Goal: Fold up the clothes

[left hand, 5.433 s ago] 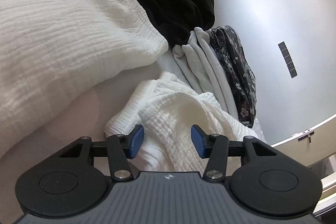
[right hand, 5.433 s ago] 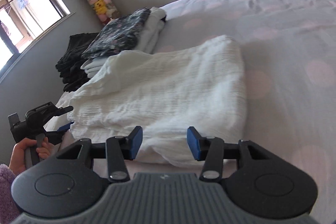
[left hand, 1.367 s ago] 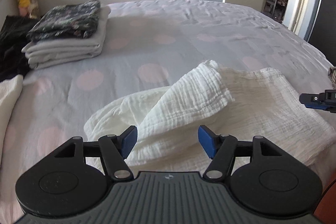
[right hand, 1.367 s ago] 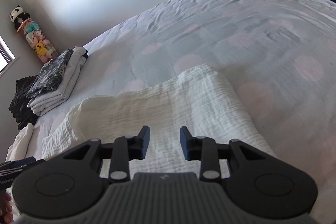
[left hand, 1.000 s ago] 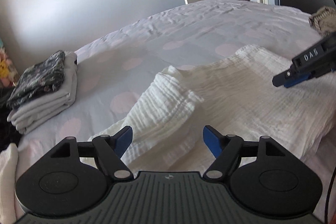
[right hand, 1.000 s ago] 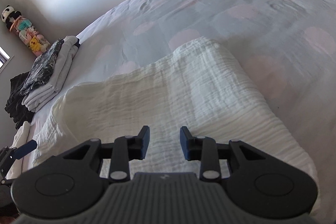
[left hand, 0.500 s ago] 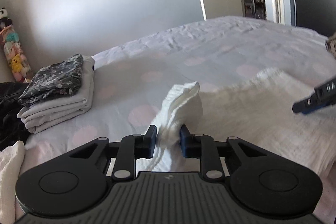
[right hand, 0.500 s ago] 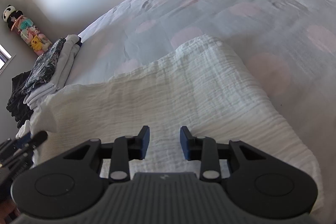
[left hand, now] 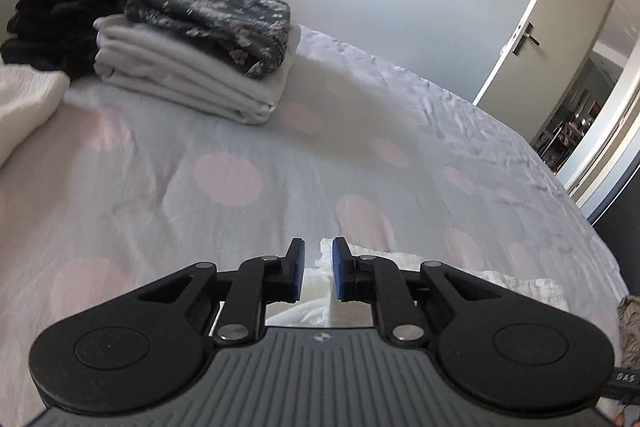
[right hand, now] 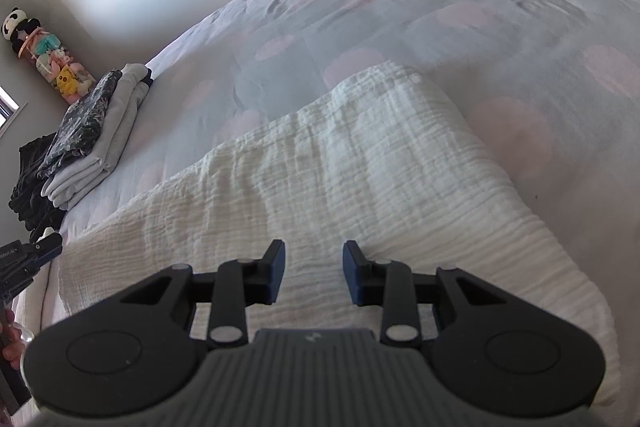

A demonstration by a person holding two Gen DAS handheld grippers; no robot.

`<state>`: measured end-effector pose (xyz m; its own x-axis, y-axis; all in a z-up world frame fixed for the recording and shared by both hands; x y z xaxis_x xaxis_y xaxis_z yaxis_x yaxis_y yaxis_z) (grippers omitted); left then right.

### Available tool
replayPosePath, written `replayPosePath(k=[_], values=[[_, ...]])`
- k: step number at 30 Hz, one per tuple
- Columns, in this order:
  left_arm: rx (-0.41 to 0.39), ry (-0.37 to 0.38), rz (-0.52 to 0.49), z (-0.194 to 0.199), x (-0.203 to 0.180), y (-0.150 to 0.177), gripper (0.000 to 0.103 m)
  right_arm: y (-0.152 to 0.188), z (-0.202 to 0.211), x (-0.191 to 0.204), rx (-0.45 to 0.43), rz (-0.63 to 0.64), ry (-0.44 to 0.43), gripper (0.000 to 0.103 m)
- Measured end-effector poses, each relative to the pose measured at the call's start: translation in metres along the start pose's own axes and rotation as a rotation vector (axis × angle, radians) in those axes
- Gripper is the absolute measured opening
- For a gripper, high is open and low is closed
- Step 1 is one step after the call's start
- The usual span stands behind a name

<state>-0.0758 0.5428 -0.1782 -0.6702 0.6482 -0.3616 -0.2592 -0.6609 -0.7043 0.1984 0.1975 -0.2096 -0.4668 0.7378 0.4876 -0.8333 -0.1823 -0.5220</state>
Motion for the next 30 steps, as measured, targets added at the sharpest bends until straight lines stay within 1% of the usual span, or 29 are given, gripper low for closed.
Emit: replayPosePath(k=[1, 3, 4, 7, 8, 11, 13, 16, 19, 20, 22, 23, 24, 25, 27, 28, 29, 30], values=[[0.003, 0.004, 0.016, 0.003, 0.003, 0.000, 0.035, 0.000, 0.000, -0.001, -0.001, -0.002, -0.001, 0.035], [0.013, 0.013, 0.034, 0.012, 0.005, 0.000, 0.067, 0.000, 0.000, -0.001, 0.000, -0.005, 0.000, 0.035], [0.017, 0.022, 0.041, 0.016, 0.005, 0.001, 0.071, 0.000, -0.001, -0.001, 0.001, -0.005, 0.001, 0.035], [0.032, 0.042, 0.058, 0.025, 0.006, 0.008, 0.074, 0.000, 0.002, 0.000, -0.003, -0.004, -0.002, 0.035], [0.036, 0.043, 0.064, 0.026, 0.007, 0.009, 0.078, 0.000, 0.003, 0.000, -0.005, -0.003, -0.003, 0.036], [0.041, 0.066, 0.077, 0.017, 0.007, 0.010, 0.079, 0.000, 0.006, 0.001, -0.013, 0.001, -0.007, 0.036], [0.040, 0.104, 0.112, 0.006, 0.007, 0.005, 0.079, 0.001, 0.008, 0.001, -0.018, 0.002, -0.007, 0.036], [0.076, 0.150, 0.173, -0.010, 0.008, 0.002, 0.079, 0.002, 0.010, 0.002, -0.019, 0.003, -0.004, 0.036], [0.128, 0.127, 0.180, -0.028, 0.007, 0.002, 0.079, 0.005, 0.009, 0.006, -0.014, 0.020, 0.002, 0.036], [0.142, 0.115, 0.182, -0.035, 0.008, 0.001, 0.076, 0.006, 0.009, 0.007, -0.013, 0.022, 0.003, 0.036], [0.165, 0.133, 0.227, -0.047, 0.015, 0.000, 0.066, 0.007, 0.008, 0.009, -0.008, 0.026, 0.008, 0.036], [0.169, 0.156, 0.255, -0.052, 0.018, 0.000, 0.053, 0.007, 0.008, 0.008, -0.005, 0.025, 0.010, 0.036], [0.171, 0.168, 0.265, -0.056, 0.019, 0.000, 0.044, 0.007, 0.007, 0.008, -0.002, 0.024, 0.011, 0.036], [0.173, 0.178, 0.273, -0.060, 0.020, 0.000, 0.043, 0.007, 0.006, 0.008, 0.002, 0.023, 0.012, 0.036], [0.195, 0.190, 0.254, -0.067, 0.016, 0.002, 0.040, 0.008, 0.004, 0.007, 0.006, 0.020, 0.013, 0.036], [0.194, 0.187, 0.237, -0.068, 0.013, 0.003, 0.037, 0.008, 0.003, 0.006, 0.009, 0.019, 0.013, 0.036], [0.191, 0.182, 0.219, -0.069, 0.010, 0.005, 0.026, 0.008, 0.002, 0.006, 0.011, 0.017, 0.014, 0.036], [0.178, 0.179, 0.204, -0.067, 0.008, 0.005, 0.020, 0.008, 0.001, 0.005, 0.013, 0.016, 0.014, 0.036]])
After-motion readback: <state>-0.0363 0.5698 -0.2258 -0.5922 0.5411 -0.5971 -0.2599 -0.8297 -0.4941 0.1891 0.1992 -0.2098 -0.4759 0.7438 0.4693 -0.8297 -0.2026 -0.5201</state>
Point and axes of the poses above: each gripper's, at about its wrist camera, not at the fingertips, and z roughly against the way its jaws point, x to its left, y to its underside, the point moved 1 cm from there along -z, roughly the way its jaws point, and after that the axes turned 4 degrees about -z, right-handed, at the moved point
